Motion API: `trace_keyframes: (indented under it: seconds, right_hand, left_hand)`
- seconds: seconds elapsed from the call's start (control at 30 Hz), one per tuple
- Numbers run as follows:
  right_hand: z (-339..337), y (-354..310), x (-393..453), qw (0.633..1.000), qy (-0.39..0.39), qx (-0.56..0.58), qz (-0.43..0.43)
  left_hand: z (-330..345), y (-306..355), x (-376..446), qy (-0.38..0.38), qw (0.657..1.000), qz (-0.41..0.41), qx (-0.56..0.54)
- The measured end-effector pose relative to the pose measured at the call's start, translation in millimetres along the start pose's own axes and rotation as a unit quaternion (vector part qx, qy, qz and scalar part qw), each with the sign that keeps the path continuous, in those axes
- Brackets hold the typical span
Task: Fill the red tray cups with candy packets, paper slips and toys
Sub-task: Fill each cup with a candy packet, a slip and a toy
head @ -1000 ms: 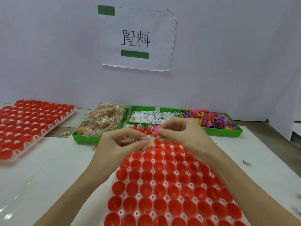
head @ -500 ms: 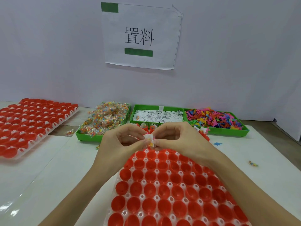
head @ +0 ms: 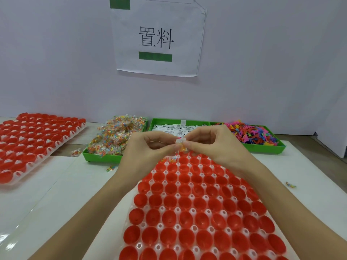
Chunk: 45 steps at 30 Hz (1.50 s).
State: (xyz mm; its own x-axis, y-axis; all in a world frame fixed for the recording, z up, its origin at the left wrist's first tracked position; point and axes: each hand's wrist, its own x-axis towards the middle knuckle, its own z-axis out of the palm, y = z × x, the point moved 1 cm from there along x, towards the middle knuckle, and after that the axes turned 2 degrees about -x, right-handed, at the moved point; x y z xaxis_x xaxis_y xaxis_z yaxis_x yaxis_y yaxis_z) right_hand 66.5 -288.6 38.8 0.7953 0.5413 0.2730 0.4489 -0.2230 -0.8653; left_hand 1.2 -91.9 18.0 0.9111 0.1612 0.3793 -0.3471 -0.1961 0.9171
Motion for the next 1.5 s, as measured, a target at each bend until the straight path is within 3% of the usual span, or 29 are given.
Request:
trace_keyframes:
  seconds: [0.17,0.37,0.63,0.97,1.13,1.27,1.5]
  right_hand:
    - [-8.8,15.5,11.2,0.998,0.016,-0.052,0.018]
    - [-0.7,42.1,15.9,0.989,0.001,-0.137,0.048]
    - [8.8,56.6,19.6,0.978,0.026,-0.202,0.042]
    - [14.5,65.1,22.9,0.963,0.008,-0.266,0.044]
    - [8.7,61.2,22.8,0.967,-0.016,-0.247,0.055]
    - [11.2,59.7,22.4,0.969,0.030,-0.244,0.035]
    - [20.9,61.4,21.6,0.963,0.031,-0.265,0.039]
  left_hand:
    - [3.7,-7.4,24.2,-0.060,0.995,0.005,0.076]
    - [19.6,-33.0,26.7,-0.053,0.962,0.066,0.259]
    - [25.1,-48.0,31.2,-0.048,0.925,0.087,0.367]
    - [32.2,-44.2,30.2,-0.069,0.842,0.151,0.513]
    - [33.1,-43.1,28.8,-0.053,0.827,0.157,0.538]
    - [31.3,-41.4,29.5,-0.050,0.828,0.147,0.539]
    - [29.4,-43.1,30.5,-0.088,0.829,0.161,0.528]
